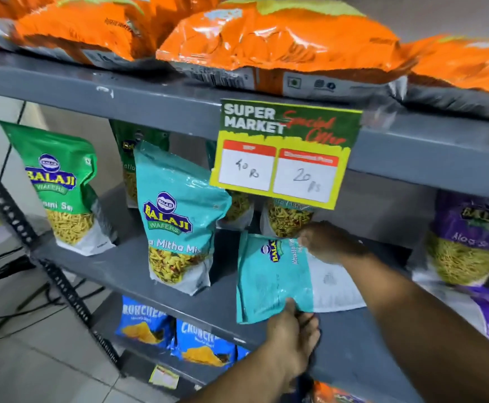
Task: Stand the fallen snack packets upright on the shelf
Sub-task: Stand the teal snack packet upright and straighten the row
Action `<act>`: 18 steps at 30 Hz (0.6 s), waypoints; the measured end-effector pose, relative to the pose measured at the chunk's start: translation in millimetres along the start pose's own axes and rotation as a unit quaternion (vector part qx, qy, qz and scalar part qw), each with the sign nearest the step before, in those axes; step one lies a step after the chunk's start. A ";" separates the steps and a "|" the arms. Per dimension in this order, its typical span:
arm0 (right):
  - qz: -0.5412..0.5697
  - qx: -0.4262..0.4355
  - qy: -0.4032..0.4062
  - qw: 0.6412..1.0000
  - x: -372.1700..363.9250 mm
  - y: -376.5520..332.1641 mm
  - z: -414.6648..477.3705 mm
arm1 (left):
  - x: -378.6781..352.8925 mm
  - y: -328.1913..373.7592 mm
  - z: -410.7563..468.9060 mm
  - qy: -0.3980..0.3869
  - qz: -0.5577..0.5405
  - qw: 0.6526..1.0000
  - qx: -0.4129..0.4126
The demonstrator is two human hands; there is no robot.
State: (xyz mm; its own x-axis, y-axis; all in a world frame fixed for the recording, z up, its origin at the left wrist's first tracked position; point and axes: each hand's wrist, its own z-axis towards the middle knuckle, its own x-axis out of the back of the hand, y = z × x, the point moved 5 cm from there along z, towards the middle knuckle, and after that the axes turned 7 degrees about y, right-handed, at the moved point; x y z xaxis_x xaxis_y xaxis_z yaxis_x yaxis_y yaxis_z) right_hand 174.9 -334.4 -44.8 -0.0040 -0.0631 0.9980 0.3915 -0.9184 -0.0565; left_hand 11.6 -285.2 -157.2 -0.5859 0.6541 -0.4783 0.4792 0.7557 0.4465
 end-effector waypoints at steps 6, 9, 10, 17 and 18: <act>0.178 -0.007 0.211 0.961 46.7 26.6 -51.5 | -5.6 41.7 -0.6 0.041 -0.017 0.971 -0.233; 0.299 -0.052 0.298 0.905 54.3 35.7 -87.4 | -15.5 83.7 -14.6 0.043 0.021 0.923 -0.382; 0.342 -0.085 0.304 0.885 48.4 39.1 -96.5 | -18.6 99.3 -20.0 0.056 0.050 0.904 -0.420; 0.434 -0.180 0.367 0.803 -19.2 17.3 -139.5 | -36.9 148.9 -26.7 0.006 0.246 0.822 -0.513; 0.437 -0.178 0.378 0.796 -22.4 16.0 -139.1 | -35.7 148.9 -24.6 0.005 0.257 0.821 -0.510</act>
State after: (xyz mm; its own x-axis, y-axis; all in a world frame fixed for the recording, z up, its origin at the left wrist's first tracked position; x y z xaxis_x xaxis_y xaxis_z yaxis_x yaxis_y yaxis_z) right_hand 53.3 -402.1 -72.0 -0.4787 -0.8328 0.2780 0.2626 -0.4380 -0.8598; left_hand 87.8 -196.9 -55.1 -0.4857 0.8738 -0.0251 -0.1285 -0.0430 0.9908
